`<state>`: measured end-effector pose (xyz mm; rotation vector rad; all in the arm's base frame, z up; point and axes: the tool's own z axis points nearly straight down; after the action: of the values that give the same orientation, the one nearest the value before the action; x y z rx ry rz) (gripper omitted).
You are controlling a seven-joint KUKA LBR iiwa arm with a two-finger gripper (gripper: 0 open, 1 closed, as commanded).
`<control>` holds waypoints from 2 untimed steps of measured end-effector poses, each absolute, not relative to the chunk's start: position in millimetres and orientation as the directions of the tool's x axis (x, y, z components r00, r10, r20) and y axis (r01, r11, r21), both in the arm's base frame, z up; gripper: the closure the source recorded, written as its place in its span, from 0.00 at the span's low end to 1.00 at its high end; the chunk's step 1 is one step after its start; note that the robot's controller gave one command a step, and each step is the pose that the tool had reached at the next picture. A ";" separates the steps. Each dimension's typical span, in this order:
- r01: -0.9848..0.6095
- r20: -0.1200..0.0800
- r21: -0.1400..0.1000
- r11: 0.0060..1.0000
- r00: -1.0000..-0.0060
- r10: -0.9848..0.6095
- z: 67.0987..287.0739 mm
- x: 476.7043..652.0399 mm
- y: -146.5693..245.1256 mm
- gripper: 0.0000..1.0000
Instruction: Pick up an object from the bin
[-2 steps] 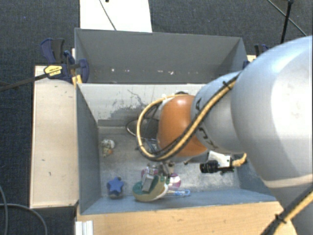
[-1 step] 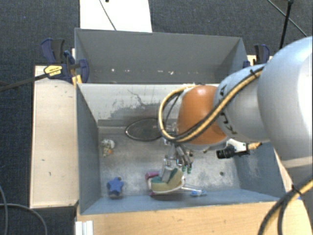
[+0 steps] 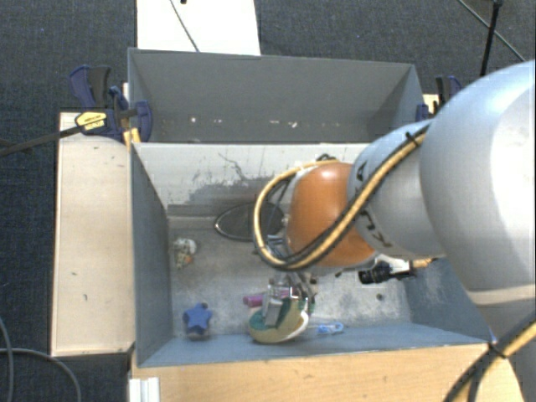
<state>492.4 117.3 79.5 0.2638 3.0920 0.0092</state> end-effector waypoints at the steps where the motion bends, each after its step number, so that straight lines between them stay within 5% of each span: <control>1: 0.173 -0.031 0.016 0.985 -0.984 0.174 80.4 491.8 120.8 1.00; 2: 0.174 -0.030 0.016 0.985 -0.984 0.175 80.2 491.8 120.8 1.00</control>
Offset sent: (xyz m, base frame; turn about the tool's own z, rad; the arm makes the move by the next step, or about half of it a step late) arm 0.0000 0.0000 0.0000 0.0000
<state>491.8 120.8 80.2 0.2724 3.0978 0.0201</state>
